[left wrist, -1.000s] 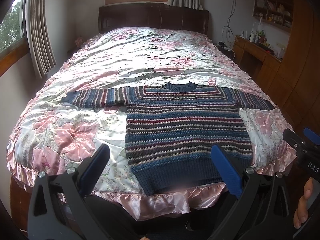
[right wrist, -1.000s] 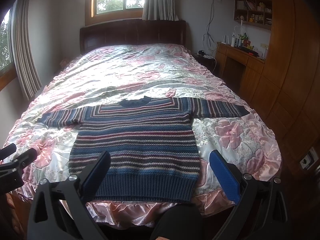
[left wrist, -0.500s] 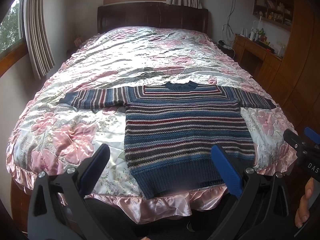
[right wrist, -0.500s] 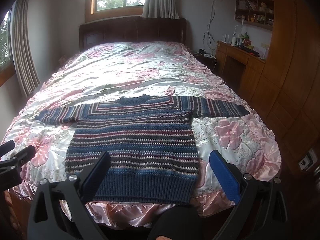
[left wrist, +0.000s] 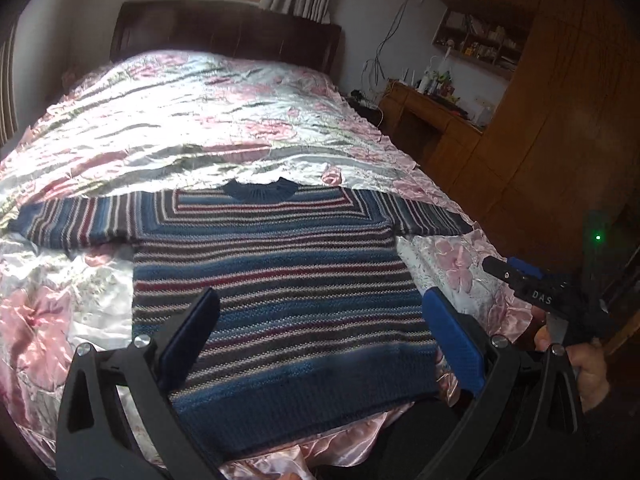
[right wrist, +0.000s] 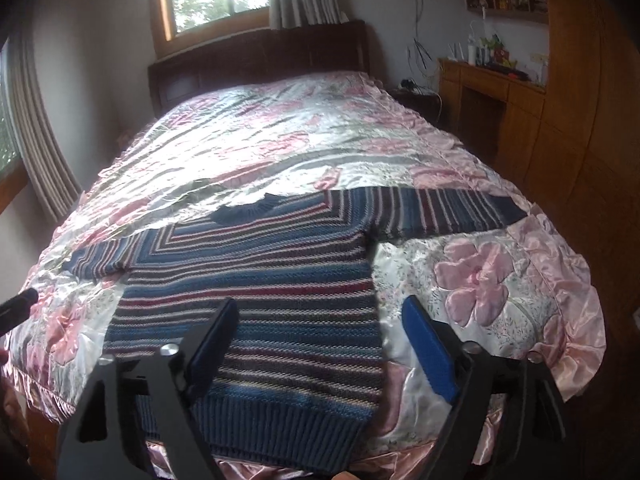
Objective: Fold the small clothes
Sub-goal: 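Grasp the sweater's sleeve cuff with the right gripper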
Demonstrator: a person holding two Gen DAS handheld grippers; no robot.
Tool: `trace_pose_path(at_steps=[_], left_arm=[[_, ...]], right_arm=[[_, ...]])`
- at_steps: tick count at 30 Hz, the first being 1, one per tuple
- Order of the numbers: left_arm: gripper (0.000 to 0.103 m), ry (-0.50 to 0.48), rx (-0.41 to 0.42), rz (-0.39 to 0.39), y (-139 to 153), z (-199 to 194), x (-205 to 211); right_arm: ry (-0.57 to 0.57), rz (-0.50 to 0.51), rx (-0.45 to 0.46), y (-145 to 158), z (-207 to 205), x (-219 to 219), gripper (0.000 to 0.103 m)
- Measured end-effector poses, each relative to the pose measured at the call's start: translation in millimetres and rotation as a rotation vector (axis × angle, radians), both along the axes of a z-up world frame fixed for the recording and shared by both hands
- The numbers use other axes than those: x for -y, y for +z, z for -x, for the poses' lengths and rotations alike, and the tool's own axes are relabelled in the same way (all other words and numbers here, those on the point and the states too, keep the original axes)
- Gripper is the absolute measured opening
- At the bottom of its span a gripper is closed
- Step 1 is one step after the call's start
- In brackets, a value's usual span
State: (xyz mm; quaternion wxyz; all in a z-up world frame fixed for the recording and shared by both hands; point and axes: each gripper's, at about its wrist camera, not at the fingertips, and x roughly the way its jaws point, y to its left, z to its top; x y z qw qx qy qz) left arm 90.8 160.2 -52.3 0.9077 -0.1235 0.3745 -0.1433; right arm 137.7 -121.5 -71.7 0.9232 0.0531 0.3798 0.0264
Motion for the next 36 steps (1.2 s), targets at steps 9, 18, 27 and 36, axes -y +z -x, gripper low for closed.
trace_pose_path(at_steps=[9,18,27,36], left_arm=[[0.100,-0.036,0.009,-0.043,-30.2,-53.6,41.6],[0.100,-0.063,-0.054,-0.023,-67.4,-106.8,80.4],[0.100,-0.131,-0.093,-0.079,-89.8,-127.2,120.6],[0.100,-0.113,-0.115,-0.067,-104.8,-134.4,127.6]], right_arm=[[-0.318,-0.615,-0.171,-89.9,-118.1,237.9,0.049],[-0.597,-0.962,-0.097,-151.2,-204.7,396.9,0.048],[-0.695,-0.960,-0.167,-212.1,-247.4,437.8,0.049],[-0.632,-0.961,-0.152,-222.9,-283.8,447.6,0.049]])
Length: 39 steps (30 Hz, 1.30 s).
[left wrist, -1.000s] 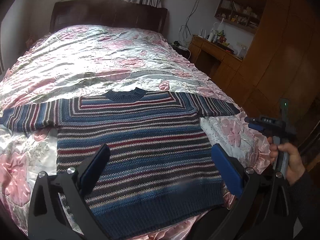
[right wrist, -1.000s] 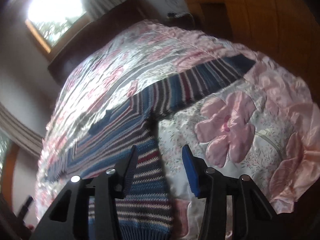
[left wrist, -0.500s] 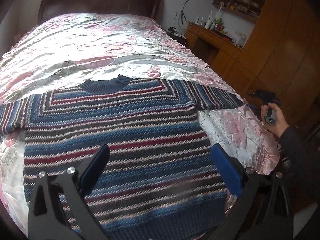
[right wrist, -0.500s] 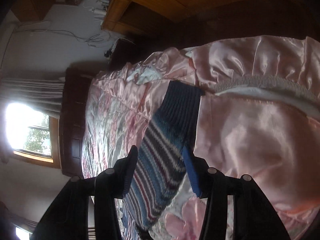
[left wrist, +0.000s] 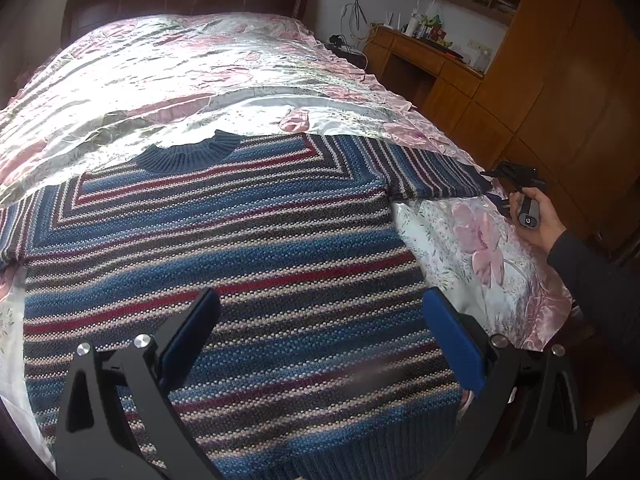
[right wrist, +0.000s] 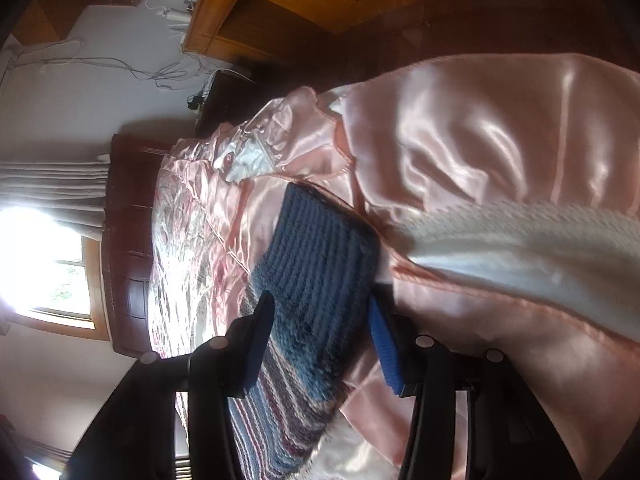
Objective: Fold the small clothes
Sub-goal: 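Grasp the sweater's sleeve cuff with the right gripper, then lift the held sleeve and fold it across the sweater body with the right gripper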
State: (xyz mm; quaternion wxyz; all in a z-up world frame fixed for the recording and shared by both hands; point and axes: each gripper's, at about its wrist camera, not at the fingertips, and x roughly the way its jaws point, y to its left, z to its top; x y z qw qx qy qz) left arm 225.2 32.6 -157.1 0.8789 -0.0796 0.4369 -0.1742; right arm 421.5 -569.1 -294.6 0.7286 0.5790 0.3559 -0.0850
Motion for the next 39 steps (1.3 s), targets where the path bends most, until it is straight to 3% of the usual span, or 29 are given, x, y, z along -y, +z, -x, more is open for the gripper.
trace_pose_path(at_steps=[4,8,9,17,28,33,39], left_arm=[[0.100,0.059,-0.023,0.021,-7.5,-4.4,-11.4],[0.100,0.119,-0.063,0.050,-15.1,-8.9,-30.3],[0.100,0.125,-0.065,0.048,-15.3,-8.6,-33.9],[0.100,0.130,-0.053,0.009,-4.2,1.5,-58.2],[0.100,0.173,-0.010,0.046,21.0,27.5,-101.5],[0.100,0.209,0.001,0.064,27.9,40.8,-133.0],[0.100,0.263,0.010,0.090,30.2,59.0,-176.2]], right_arm=[[0.001,0.003,0.005,2.9,-11.5,-3.0,0.047],[0.020,0.061,0.021,20.2,-14.7,-7.3,0.013],[0.028,0.086,0.034,28.8,-15.8,-9.7,0.010],[0.112,0.261,0.137,119.8,-23.8,-52.7,0.008],[0.291,0.416,0.302,245.7,-27.1,-169.7,0.008],[0.377,0.463,0.355,286.1,-26.4,-232.5,0.008],[0.477,0.514,0.387,313.1,-32.7,-309.8,0.008]])
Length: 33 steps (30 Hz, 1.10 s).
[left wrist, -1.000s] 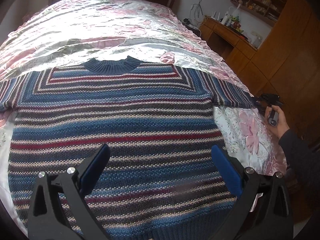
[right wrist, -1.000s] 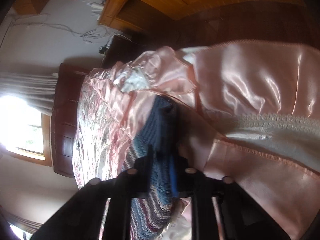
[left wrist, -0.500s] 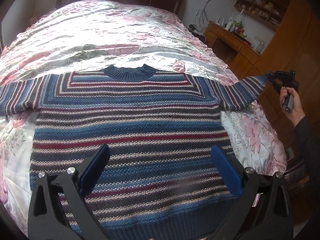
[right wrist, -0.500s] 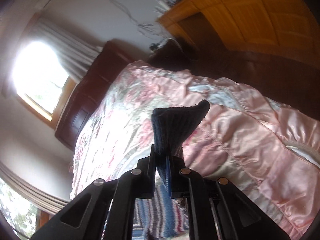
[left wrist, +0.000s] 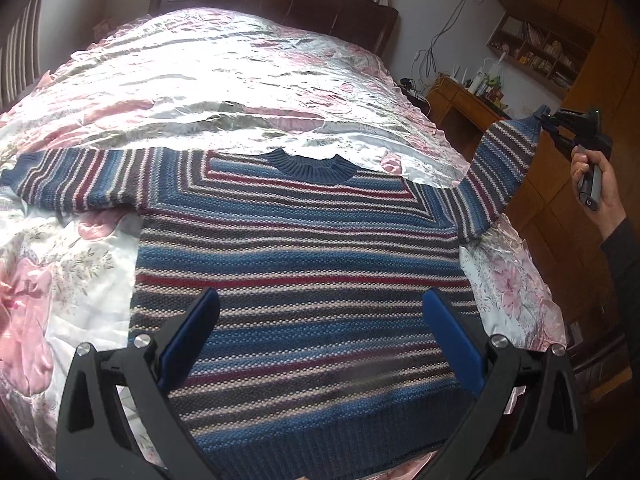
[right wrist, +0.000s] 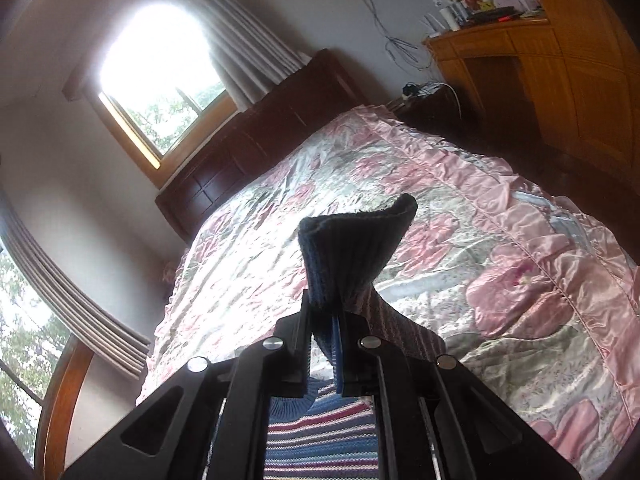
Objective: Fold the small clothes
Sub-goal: 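Lift the held sleeve and fold it across the sweater body with the right gripper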
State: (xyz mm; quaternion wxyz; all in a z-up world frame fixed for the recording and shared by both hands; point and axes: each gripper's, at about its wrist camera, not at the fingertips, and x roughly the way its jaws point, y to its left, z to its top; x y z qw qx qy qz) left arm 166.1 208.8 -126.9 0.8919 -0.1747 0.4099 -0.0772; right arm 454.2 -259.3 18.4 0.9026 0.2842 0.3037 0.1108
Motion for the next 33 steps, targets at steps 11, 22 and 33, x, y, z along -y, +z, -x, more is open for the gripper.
trace_pose_path(at_steps=[11,22,33], left_arm=[[0.100,0.089,0.011,0.038,-3.4,29.4,-70.1],[0.100,0.132,0.013,0.045,-12.7,45.8,-108.9],[0.100,0.127,-0.006,0.047,-29.0,39.3,-118.6]], right_arm=[[0.165,0.107,-0.025,-8.1,-11.8,-155.2,0.008],[0.296,0.301,-0.114,-80.1,-8.6,-302.5,0.008],[0.420,0.639,-0.174,-178.2,11.6,-415.3,0.008]])
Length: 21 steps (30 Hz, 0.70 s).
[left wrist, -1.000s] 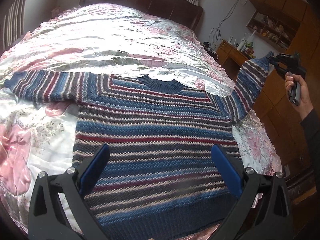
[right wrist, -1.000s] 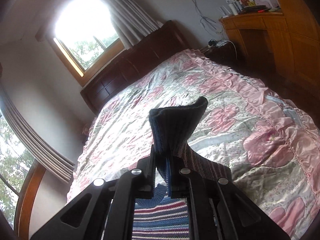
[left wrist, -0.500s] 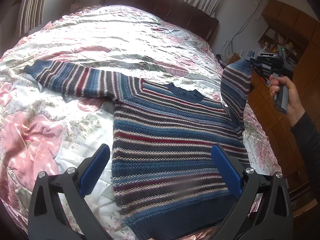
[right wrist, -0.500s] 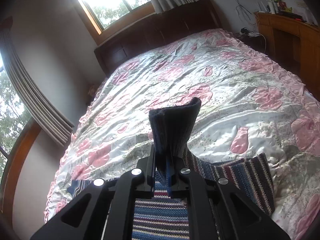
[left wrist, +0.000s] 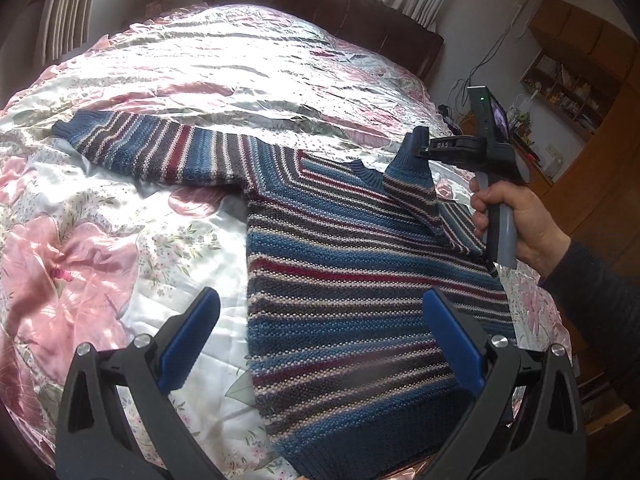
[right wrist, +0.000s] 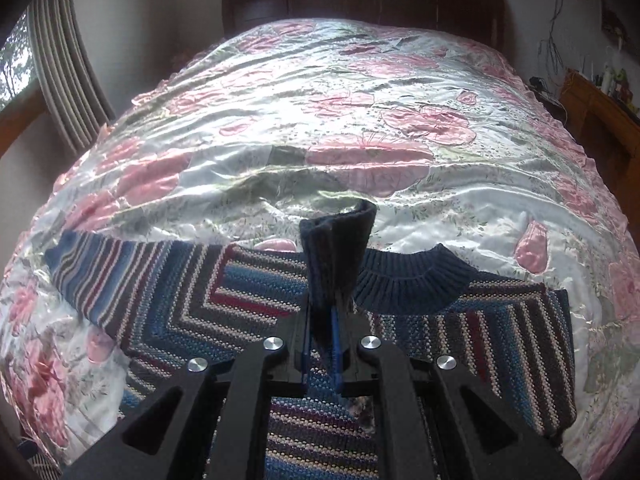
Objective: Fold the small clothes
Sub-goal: 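Lift the held sleeve and fold it across the sweater body with the right gripper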
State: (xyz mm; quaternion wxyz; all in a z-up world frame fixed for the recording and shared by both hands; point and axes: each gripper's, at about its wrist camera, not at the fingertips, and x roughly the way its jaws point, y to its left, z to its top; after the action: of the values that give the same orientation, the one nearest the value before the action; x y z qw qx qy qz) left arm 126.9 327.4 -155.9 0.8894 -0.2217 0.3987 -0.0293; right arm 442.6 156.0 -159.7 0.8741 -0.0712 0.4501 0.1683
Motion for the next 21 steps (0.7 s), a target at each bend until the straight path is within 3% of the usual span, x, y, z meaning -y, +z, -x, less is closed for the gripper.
trace_pose_path(at_steps=[12,14,16,19,20,21], left_arm=[[0.100,-0.006,-0.038,0.000,-19.2,-7.1,2.3],[0.100,-0.005,-0.045,0.001,-20.9,-6.4,2.1],[0.100,-0.004,-0.042,0.006,-21.5,-5.0,0.2],[0.100,0.007,-0.036,0.016,-23.0,-3.6,-4.2],[0.100,0.012,-0.037,0.024,-24.9,-3.7,-6.1],[0.100,0.016,-0.039,0.032,-26.9,-3.9,-7.6]], right_arm=[[0.133,0.327,0.024,-73.8,28.9,-76.3,0.008],[0.149,0.300,-0.005,-76.9,30.0,-77.5,0.008],[0.143,0.191,-0.051,-71.4,25.9,-65.2,0.010],[0.143,0.010,-0.169,-67.8,15.6,-40.9,0.036],[0.153,-0.030,-0.186,-66.8,15.2,-36.1,0.049],[0.159,-0.036,-0.188,-66.1,15.3,-33.5,0.050]])
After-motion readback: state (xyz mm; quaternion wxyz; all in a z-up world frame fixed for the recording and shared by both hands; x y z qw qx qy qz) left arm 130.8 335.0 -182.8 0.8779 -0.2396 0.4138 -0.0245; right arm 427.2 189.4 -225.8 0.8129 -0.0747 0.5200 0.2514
